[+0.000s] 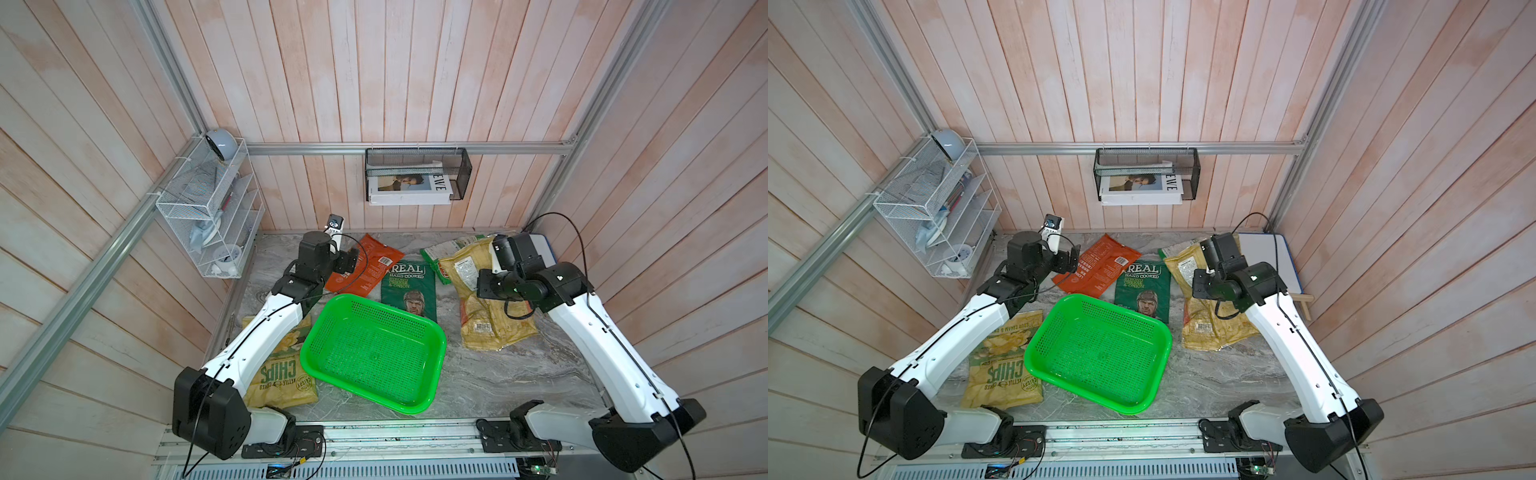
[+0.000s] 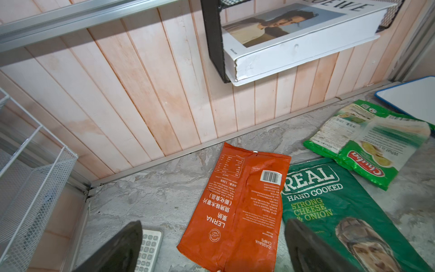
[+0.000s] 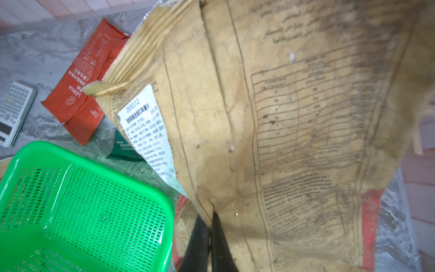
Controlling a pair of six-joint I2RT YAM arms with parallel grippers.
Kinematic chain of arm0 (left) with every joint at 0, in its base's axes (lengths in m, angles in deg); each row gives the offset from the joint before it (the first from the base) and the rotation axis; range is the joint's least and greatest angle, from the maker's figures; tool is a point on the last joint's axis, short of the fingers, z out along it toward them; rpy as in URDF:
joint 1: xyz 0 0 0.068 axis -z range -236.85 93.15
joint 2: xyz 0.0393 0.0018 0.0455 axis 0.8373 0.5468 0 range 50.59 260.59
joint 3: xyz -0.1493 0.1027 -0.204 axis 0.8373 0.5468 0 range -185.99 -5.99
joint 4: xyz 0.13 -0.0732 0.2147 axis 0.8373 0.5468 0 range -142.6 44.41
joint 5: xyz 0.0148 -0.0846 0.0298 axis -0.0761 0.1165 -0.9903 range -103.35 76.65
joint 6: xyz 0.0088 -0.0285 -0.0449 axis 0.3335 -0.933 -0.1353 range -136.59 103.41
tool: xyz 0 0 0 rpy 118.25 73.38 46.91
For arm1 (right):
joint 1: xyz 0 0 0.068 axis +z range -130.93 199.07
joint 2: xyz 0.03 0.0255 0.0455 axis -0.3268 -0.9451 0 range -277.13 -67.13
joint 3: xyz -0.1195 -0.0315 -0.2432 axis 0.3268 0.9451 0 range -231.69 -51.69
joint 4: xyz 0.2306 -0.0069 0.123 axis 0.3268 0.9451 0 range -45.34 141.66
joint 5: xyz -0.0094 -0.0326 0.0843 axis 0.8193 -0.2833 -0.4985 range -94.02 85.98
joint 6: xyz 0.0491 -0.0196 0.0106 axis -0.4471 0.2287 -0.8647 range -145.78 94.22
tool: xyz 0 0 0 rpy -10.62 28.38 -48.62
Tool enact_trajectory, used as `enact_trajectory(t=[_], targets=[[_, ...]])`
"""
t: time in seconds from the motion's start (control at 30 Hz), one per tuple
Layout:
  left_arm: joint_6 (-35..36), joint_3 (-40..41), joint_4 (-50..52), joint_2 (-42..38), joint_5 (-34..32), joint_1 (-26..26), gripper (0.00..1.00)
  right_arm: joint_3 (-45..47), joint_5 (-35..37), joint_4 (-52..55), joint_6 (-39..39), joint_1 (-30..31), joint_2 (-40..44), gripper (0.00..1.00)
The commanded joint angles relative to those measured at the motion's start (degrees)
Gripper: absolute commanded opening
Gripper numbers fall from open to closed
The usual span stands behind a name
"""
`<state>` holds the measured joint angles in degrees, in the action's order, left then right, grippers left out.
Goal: Put the potato chips into the basket
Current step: Pick up the potato chip from the center of the board, then place the potato chip in the basket.
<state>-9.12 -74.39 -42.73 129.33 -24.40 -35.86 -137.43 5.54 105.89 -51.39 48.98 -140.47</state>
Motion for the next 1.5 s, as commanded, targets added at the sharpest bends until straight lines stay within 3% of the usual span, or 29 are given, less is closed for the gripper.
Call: enact_trajectory(t=[0.0,0.37,0.7,1.03,1.2,1.23,1.3,1.37,1.47], targets=[[-0.8,-2.3,1.2,-0.9,-4.1,-0.7,1.00,-1.5,2.5,-4.2,1.5,6.5,-1.4,0.00],[-3.5,-5.2,4.4,-1.7,-9.3,-6.7,1.00,7.7,-5.4,-23.7,7.9,21.0,-4.3,0.00],[-1.7,-5.0,4.3,-3.3,-12.0,-7.9,1.00,1.8,-18.1,-24.4,8.3,26.9,-15.8,0.00],[-1.8,-4.9,4.0,-4.4,-12.4,-9.3,1.00,-3.4,-24.4,-19.7,10.4,29.0,-25.9,0.00],[-1.8,-4.6,3.8,-4.4,-12.2,-9.3,1.00,-5.6,-23.6,-14.4,13.3,29.2,-29.8,0.00],[-1.8,-4.6,3.8,-4.4,-12.0,-9.3,1.00,-6.4,-23.2,-12.9,14.0,29.4,-30.5,0.02],[-1.7,-4.5,3.7,-4.5,-11.9,-9.4,1.00,-8.3,-22.2,-9.2,15.0,29.5,-32.0,0.27],[-1.8,-4.5,3.5,-4.5,-11.8,-9.4,1.00,-9.3,-21.3,-6.7,15.7,29.7,-33.0,0.33],[-1.8,-4.4,3.5,-4.3,-11.6,-9.4,1.00,-8.7,-21.2,-6.3,15.9,29.9,-33.2,0.35]])
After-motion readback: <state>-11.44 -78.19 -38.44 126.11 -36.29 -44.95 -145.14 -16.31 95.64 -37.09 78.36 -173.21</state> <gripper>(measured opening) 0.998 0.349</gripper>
